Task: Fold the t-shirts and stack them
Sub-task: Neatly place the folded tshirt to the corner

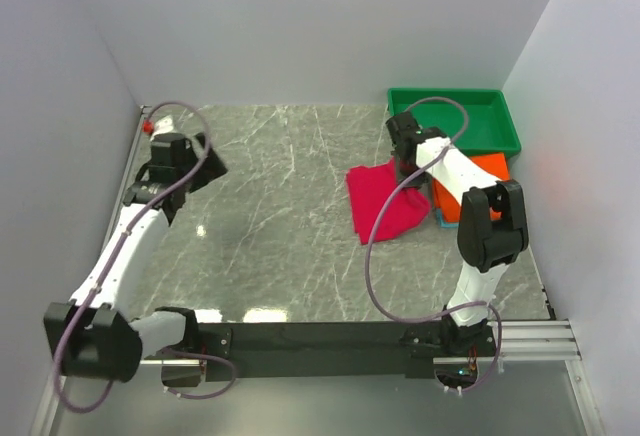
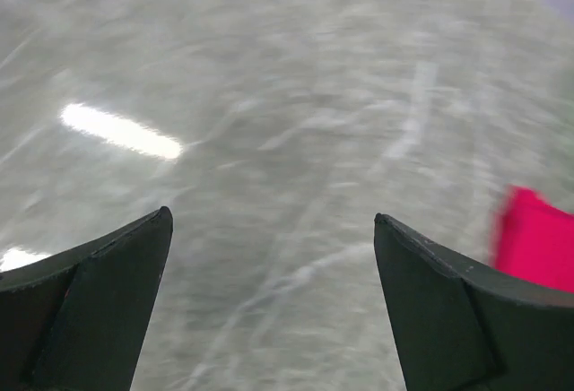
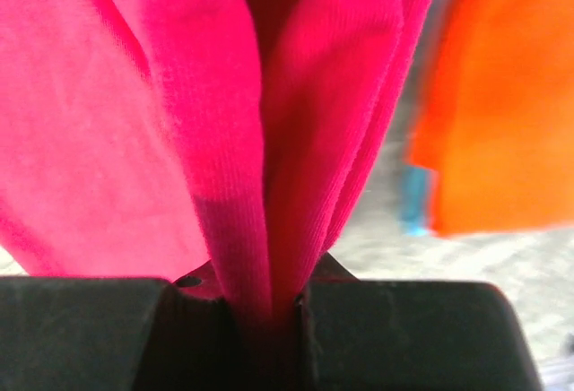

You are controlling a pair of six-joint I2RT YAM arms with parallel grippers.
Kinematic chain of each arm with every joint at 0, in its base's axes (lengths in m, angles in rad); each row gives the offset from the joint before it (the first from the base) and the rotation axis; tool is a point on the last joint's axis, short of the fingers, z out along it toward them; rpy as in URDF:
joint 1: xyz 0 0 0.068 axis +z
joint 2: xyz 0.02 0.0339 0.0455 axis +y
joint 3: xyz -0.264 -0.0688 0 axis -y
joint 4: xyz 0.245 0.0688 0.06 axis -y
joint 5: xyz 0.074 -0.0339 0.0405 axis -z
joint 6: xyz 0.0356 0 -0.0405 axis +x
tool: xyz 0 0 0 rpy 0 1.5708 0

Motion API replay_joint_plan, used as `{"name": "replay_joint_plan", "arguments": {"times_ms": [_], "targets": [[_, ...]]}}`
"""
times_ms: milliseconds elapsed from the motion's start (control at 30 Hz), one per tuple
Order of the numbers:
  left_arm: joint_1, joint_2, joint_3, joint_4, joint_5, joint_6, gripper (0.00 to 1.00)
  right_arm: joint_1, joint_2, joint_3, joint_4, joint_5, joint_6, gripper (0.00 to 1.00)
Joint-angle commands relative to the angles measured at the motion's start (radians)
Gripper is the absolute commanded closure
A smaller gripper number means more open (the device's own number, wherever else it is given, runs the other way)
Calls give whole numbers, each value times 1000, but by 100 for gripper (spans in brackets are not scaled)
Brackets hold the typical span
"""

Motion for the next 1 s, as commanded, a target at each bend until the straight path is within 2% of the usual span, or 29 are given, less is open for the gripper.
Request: {"name": "replay_joint_plan", "arguments": {"times_ms": [0,400,967], "targets": [[168,27,-65,-6,123,-11,0,-46,-61,82,-87,167,-47,100],[222,24,-67,2,150,-8,1,-147,3,265,-201,256,-105,100],[228,35,-81,11,169,-8,1,-379,-8,358,-182,240,-111,100]]}}
